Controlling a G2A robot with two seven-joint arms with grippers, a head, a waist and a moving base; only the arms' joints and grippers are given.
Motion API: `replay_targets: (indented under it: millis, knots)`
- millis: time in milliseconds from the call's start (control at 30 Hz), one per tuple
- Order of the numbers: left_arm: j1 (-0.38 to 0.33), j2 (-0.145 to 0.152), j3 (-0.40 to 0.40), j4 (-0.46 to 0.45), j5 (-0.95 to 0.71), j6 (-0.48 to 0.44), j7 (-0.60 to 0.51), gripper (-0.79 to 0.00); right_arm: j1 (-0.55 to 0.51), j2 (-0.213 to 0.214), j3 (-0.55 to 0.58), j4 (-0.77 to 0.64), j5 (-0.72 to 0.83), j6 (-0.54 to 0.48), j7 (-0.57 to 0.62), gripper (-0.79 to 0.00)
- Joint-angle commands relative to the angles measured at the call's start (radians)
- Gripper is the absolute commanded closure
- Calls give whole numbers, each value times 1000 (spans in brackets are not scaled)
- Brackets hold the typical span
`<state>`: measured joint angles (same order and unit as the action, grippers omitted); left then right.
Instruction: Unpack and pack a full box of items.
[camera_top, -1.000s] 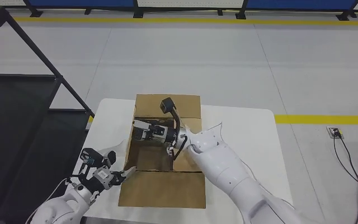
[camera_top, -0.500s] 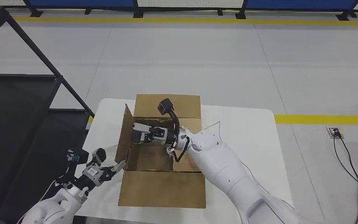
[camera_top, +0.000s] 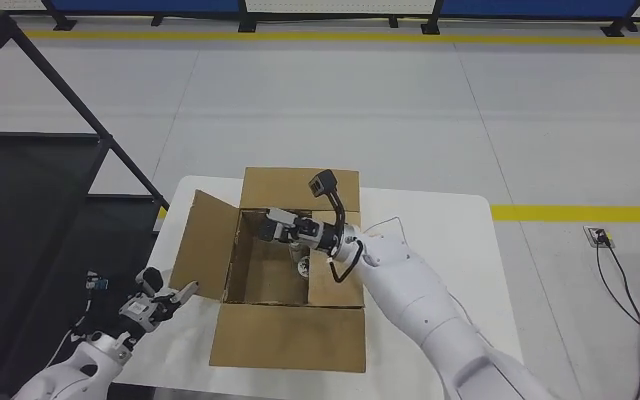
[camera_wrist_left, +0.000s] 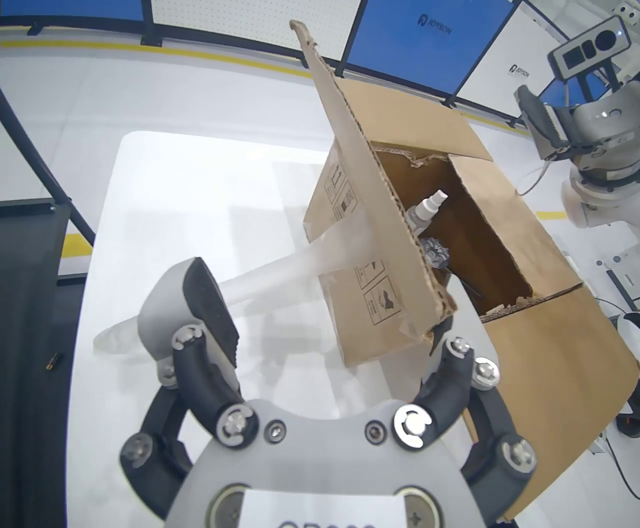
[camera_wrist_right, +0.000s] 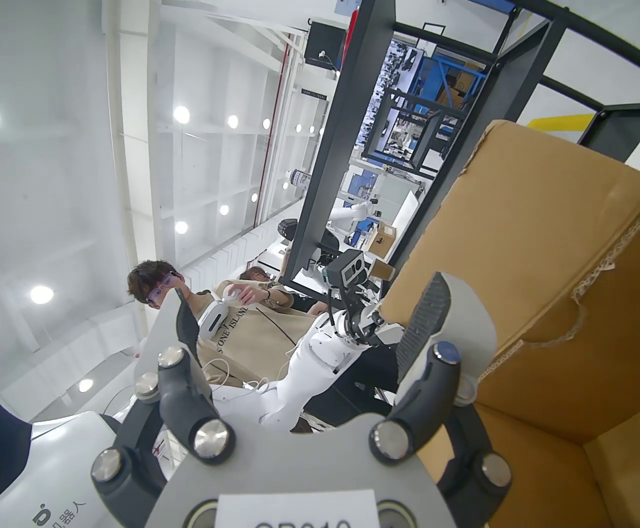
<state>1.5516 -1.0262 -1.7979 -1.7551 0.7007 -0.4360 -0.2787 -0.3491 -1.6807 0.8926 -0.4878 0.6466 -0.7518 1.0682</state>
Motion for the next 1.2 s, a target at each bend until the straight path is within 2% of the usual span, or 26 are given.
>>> replay_targets:
  millis: [0,200,400,567,700,900,1167]
  knots:
    - [-4,0,-3,13,0,9,-5,-785,-6,8,12,-8,-4,3,3,-785]
    - [-29,0,3,55,15,52,-25,-785,-27,29,43,-40,-21,7,7,-785]
    - [-77,1,38,139,62,86,-57,-785,-52,53,75,-78,-43,7,7,-785]
    - [-127,0,78,213,95,94,-81,-785,-74,70,100,-112,-57,11,11,-785]
    - [-145,0,90,236,109,90,-80,-785,-86,81,115,-132,-65,14,14,-785]
    - [-141,3,72,218,109,88,-69,-785,-97,89,130,-152,-70,20,20,-785]
    - [-95,4,20,98,84,102,-24,-785,-106,99,150,-170,-75,19,19,-785]
